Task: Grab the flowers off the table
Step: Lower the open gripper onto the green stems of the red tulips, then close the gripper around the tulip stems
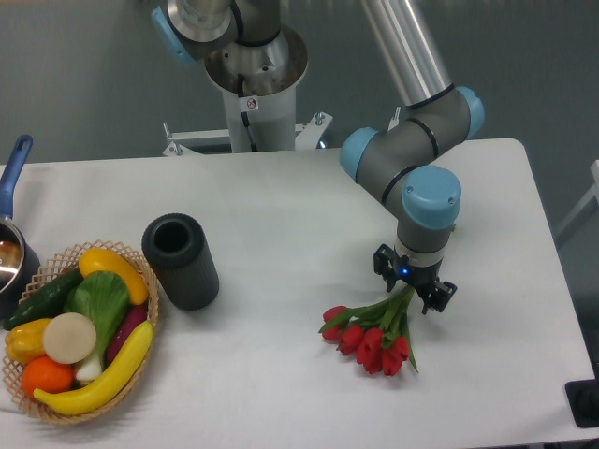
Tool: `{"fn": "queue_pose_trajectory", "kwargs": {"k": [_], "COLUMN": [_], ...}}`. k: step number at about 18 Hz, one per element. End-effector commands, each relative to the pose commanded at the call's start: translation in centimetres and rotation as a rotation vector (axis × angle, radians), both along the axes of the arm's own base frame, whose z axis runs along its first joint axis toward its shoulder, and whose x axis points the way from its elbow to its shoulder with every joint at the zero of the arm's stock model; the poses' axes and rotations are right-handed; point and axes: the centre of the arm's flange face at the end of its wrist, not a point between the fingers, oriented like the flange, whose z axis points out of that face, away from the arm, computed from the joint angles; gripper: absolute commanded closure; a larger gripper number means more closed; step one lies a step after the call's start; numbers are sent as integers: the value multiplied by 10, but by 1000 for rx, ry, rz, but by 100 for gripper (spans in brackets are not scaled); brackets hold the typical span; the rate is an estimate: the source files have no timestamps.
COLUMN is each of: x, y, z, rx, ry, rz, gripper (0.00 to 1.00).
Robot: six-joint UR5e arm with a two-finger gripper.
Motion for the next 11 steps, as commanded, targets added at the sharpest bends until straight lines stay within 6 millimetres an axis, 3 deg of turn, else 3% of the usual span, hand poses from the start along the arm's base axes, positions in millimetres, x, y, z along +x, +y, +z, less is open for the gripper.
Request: {"fn": "queue_pose_trajectory", "kwargs": {"k": [1,2,4,6,7,11], "x": [0,3,3,1,1,2], "y": [0,5,7,8,8,8], "z": [-2,-1,0,3,4,6], "rx": [-24,-37,-36,-32,-30,-29], "ry": [12,23,30,36,37,40], "rz": [4,2,19,19,18,13], "gripper": [23,32,59,79,84,84]}}
